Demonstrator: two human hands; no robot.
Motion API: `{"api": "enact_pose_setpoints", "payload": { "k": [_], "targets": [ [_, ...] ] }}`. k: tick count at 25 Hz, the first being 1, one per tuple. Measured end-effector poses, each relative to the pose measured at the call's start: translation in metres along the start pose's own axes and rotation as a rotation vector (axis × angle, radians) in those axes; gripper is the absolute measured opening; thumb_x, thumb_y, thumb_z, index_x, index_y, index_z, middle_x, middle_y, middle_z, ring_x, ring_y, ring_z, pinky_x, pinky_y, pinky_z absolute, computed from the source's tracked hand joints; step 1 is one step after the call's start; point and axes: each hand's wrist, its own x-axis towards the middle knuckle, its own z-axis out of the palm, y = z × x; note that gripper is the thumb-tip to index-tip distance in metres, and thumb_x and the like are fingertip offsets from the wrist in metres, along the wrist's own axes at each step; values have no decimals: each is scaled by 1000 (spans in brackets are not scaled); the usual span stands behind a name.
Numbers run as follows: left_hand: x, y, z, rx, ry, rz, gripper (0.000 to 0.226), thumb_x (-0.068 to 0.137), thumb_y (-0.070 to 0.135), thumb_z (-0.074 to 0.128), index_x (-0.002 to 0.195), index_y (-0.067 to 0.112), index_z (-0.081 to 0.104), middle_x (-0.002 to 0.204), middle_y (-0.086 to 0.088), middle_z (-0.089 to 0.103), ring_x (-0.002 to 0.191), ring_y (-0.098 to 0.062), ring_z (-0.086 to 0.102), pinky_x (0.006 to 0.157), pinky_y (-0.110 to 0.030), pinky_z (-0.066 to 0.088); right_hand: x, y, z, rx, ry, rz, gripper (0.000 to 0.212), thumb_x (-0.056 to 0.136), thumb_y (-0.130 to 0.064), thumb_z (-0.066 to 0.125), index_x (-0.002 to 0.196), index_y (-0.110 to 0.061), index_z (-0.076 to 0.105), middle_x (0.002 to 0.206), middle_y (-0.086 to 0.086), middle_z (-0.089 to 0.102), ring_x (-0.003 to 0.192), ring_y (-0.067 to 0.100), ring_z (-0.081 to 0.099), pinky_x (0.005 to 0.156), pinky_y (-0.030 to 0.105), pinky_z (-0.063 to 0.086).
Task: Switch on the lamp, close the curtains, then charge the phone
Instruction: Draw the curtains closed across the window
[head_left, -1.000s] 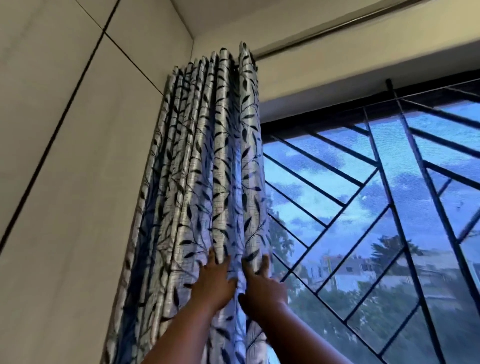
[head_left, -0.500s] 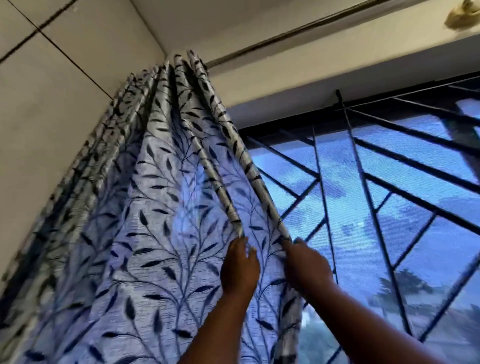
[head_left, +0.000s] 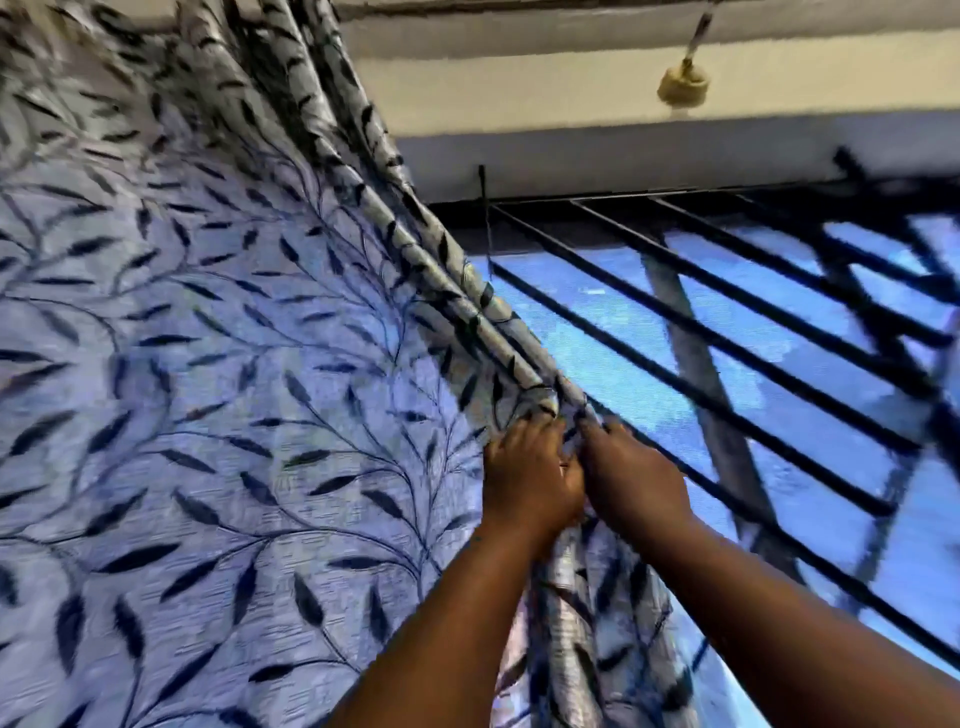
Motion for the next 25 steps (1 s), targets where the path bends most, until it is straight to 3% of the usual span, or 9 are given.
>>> {"api": "enact_pose_setpoints", "payload": {
  "k": [3,6,10,13,16,20,25],
  "targets": [
    [16,55,37,-163,12,59,50,79,30,49,125,14,59,130,-7,59,120,-27,52,103,-41,32,-4,62,-16,-89,12,79,34,93,-22,44,126,-28,42,115,7,50,93,36,65,66,39,45],
    [25,112,71,-287,-27,141,50,83,32,55,131,17,53,137,-4,54,126,-22,48,108,-40,29,-18,123,-37,-178,-11,200,31,91,-30,48,121,-31,41,118,6,46,94,35,64,69,38,47],
    [23,191,112,-547,-268,204,41,83,16,53,123,10,55,128,-14,55,120,-31,49,102,-37,38,-49,202,-67,-326,-138,374,27,90,-32,49,117,-29,49,122,5,48,102,33,62,78,37,51],
    [5,243,135,-632,-440,279,41,86,14,51,127,11,53,130,-15,53,122,-31,47,105,-33,35,-79,246,-79,-400,-177,488,28,91,-27,45,118,-29,53,125,4,52,105,29,64,84,38,49],
    [-5,280,146,-694,-565,250,46,87,18,55,132,17,47,138,-10,43,122,-33,47,104,-38,37,-94,267,-88,-476,-246,568,31,92,-18,38,119,-19,53,123,5,56,105,29,63,80,36,47],
    [-10,301,149,-713,-653,218,55,86,15,54,139,18,38,149,-7,30,127,-33,45,105,-42,38,-104,274,-103,-592,-266,510,24,91,-15,43,110,-19,57,116,3,56,99,26,65,74,35,48],
    [-29,269,142,-651,-713,144,64,88,16,53,145,19,27,156,-4,16,130,-37,42,106,-44,38,-123,247,-85,-437,-278,472,25,89,-11,43,107,-22,57,115,3,59,99,26,64,74,36,49]
  ]
}}
